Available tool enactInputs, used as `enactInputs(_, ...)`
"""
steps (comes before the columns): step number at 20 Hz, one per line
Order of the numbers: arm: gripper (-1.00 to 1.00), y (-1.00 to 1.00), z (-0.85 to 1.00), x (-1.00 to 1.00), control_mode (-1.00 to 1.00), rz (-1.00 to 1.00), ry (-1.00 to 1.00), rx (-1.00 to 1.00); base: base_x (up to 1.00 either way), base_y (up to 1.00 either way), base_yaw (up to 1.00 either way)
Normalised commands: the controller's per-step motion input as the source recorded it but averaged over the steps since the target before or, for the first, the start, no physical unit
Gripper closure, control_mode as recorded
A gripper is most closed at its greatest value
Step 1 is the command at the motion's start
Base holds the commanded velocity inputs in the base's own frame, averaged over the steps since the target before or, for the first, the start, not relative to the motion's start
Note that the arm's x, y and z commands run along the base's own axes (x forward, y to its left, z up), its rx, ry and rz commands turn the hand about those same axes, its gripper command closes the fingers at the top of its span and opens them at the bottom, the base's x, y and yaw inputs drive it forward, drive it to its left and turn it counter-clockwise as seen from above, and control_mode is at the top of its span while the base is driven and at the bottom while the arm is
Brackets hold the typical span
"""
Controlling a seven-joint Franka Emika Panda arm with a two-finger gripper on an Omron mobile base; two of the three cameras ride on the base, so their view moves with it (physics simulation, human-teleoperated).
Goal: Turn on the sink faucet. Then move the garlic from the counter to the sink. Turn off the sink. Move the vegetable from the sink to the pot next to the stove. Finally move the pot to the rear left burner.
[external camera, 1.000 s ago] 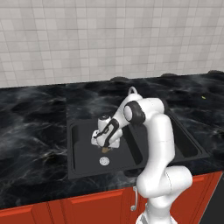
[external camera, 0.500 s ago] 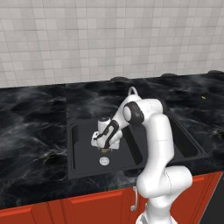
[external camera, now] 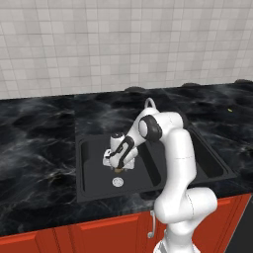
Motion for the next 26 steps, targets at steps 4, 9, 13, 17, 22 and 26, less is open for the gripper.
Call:
enactInputs(4, -1.00, 0.04, -0.01, 0.00, -1.00, 0.00, 0.00, 0.00, 0.00, 0.00, 0.00)
enactInputs(9, 1.00, 0.08, -0.05, 0.00, -1.00, 0.00, 0.00, 0.00, 0.00, 0.00, 0.00)
enactInputs(13, 1.00, 0.09, -0.08, 0.00, -1.00, 0.00, 0.00, 0.00, 0.00, 0.00, 0.00)
enactInputs(17, 1.00, 0.06, -0.08, 0.00, -1.00, 0.00, 0.00, 0.00, 0.00, 0.00, 0.00)
enactInputs(22, 1.00, 0.04, -0.01, -0.02, -1.00, 0.00, 0.00, 0.00, 0.00, 0.00, 0.00)
enactInputs(26, 1.00, 0.00, 0.08, -0.01, -1.00, 0.00, -0.02, 0.01, 0.00, 0.00, 0.00)
